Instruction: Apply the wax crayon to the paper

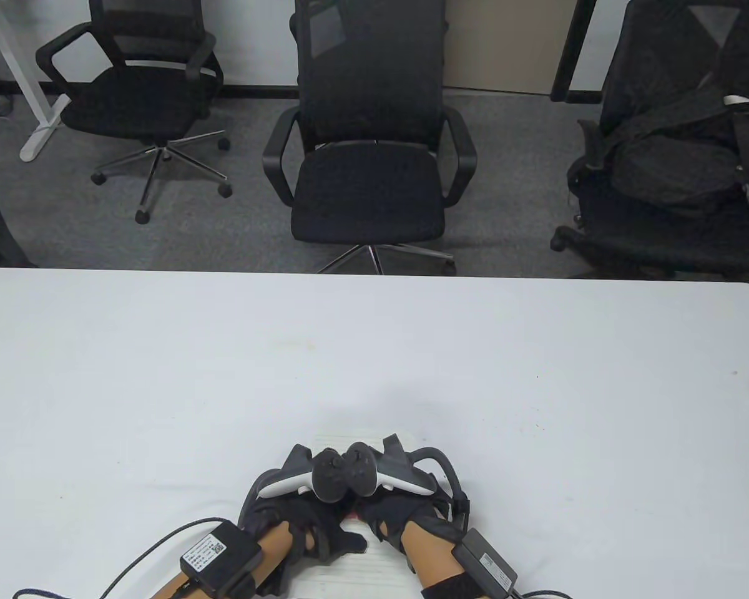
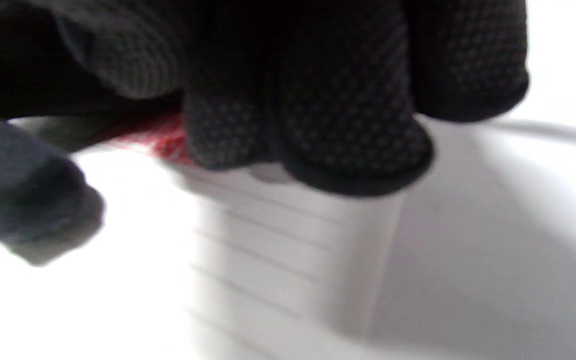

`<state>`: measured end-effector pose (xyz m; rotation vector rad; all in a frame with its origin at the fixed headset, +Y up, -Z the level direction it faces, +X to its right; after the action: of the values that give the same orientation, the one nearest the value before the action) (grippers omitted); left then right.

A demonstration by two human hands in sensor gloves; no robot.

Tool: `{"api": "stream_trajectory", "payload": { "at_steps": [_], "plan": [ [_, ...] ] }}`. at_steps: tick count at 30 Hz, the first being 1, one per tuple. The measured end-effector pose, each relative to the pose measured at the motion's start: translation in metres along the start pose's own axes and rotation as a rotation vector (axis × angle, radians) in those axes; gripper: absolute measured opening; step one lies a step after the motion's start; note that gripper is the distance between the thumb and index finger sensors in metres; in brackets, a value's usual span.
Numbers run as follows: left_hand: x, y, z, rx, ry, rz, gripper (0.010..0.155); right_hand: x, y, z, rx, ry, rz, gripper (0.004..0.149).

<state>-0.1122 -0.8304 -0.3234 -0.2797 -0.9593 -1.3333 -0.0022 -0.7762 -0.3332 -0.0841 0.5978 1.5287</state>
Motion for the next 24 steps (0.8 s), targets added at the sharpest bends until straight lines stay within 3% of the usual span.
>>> {"api": "stream_trajectory", "payload": {
  "at_steps": [4, 6, 8, 11, 12, 14, 18, 19, 21, 24],
  "plan": [
    [0.0, 0.0, 0.0, 0.0, 0.0, 0.0, 0.102, 0.006, 0.0, 0.002, -0.03, -0.189, 0.054, 0.042],
    [0.0, 0.0, 0.0, 0.0, 0.0, 0.001, 0.103, 0.007, -0.001, 0.002, -0.013, -0.231, 0.057, 0.041],
    [0.0, 0.0, 0.0, 0.0, 0.0, 0.001, 0.103, 0.006, -0.002, 0.001, 0.0, -0.183, 0.041, 0.042],
    [0.0, 0.0, 0.0, -0.001, 0.0, 0.001, 0.102, 0.002, -0.005, -0.001, -0.004, -0.027, -0.028, 0.042],
    [0.0, 0.0, 0.0, -0.001, 0.0, 0.0, 0.102, 0.002, -0.006, -0.001, 0.0, -0.047, -0.031, 0.042],
    [0.0, 0.0, 0.0, -0.001, -0.001, 0.001, 0.103, 0.004, -0.006, -0.001, 0.001, -0.102, -0.02, 0.041],
    [0.0, 0.0, 0.0, -0.002, -0.002, 0.001, 0.102, 0.008, -0.004, 0.005, -0.026, -0.381, 0.088, 0.042],
    [0.0, 0.0, 0.0, -0.002, -0.002, 0.0, 0.102, 0.008, -0.004, 0.005, -0.015, -0.399, 0.093, 0.042],
    [0.0, 0.0, 0.0, -0.002, -0.002, 0.001, 0.102, 0.008, -0.005, 0.004, -0.013, -0.327, 0.065, 0.043],
    [0.0, 0.0, 0.0, -0.002, -0.002, 0.0, 0.102, 0.003, -0.01, -0.001, 0.009, -0.095, -0.07, 0.042]
  ]
}}
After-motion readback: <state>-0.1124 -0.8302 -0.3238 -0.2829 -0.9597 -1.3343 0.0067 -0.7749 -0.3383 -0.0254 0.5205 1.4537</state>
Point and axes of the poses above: the tracker on the back of each hand, its own y axis roughly to the thumb side, its own z axis roughly from the fingertips to the wrist, x = y × z, the point moved 3 cm from there along -z, roughly from the wrist to the fingertips, and after that the axes turned 3 degrees about -x, right-handed, at the moved point
